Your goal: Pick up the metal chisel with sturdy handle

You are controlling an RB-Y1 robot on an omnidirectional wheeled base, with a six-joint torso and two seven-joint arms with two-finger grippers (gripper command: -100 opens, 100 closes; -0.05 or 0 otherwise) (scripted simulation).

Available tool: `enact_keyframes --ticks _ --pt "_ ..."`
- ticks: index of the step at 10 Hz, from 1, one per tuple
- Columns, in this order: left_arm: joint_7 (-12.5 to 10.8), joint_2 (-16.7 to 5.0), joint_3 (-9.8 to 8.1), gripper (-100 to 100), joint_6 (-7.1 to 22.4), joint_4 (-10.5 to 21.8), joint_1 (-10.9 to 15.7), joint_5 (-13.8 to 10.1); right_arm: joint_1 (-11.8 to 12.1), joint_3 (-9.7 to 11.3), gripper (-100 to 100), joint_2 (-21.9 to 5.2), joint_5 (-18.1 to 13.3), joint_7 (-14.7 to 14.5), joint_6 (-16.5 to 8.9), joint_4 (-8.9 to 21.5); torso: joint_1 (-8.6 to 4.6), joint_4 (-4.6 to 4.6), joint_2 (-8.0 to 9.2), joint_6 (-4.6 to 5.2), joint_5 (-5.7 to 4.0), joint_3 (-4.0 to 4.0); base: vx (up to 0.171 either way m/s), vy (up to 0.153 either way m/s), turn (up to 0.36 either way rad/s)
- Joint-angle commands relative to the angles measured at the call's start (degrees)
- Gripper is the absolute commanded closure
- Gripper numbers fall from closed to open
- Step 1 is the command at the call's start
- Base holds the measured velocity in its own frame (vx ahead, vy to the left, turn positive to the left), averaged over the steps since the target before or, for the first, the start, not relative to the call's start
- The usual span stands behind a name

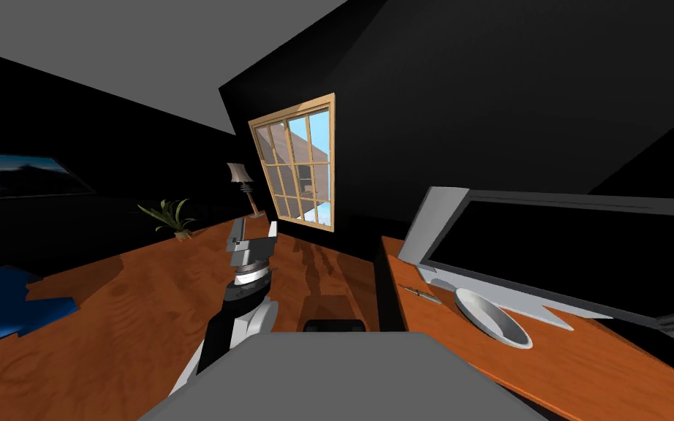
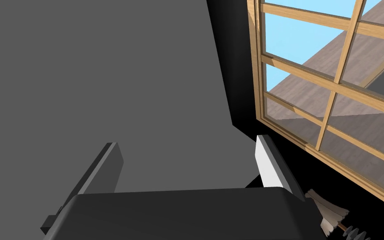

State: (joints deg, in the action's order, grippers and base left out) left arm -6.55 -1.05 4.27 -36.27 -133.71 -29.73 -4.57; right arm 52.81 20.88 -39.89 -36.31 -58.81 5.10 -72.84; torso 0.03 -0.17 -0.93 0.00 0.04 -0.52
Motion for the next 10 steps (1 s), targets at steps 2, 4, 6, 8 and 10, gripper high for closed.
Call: enact_keyframes --ticks 2,4,6,8,10 --pt "0.0 0.0 -0.01 0 0.0 0.0 0.0 0.0 -0.1 0.7 -100 -2.5 -2.7 -3.4 -0.8 3.3 -0.18 -0.01 0.05 0.0 -0.04 0.01 0.279 -0.042 0.08" --pt "0.0 0.0 -0.01 0 0.0 0.0 0.0 0.0 -0.3 1.0 -100 -3.7 -4.3 -5.1 -1.0 5.3 -0.27 -0.03 -0.08 -0.03 -0.05 -0.06 0.266 -0.049 0.091" --pt "0.0 0.0 -0.01 0 0.0 0.0 0.0 0.0 -1.0 1.6 -100 -5.8 -7.3 -8.2 -1.1 8.9 -0.38 0.0 0.03 0.0 -0.09 0.01 0.285 -0.068 0.095" --pt "0.0 0.0 -0.01 0 0.0 0.0 0.0 0.0 -1.5 1.9 -100 -6.7 -8.6 -9.6 -1.1 10.4 -0.18 -0.01 0.05 0.02 -0.05 0.0 0.274 -0.046 0.041" --pt "0.0 0.0 -0.01 0 0.0 0.0 0.0 0.0 -2.0 2.2 -100 -7.4 -9.9 -10.8 -1.1 11.8 -0.24 -0.03 -0.07 0.0 -0.07 -0.06 0.267 -0.074 0.051"
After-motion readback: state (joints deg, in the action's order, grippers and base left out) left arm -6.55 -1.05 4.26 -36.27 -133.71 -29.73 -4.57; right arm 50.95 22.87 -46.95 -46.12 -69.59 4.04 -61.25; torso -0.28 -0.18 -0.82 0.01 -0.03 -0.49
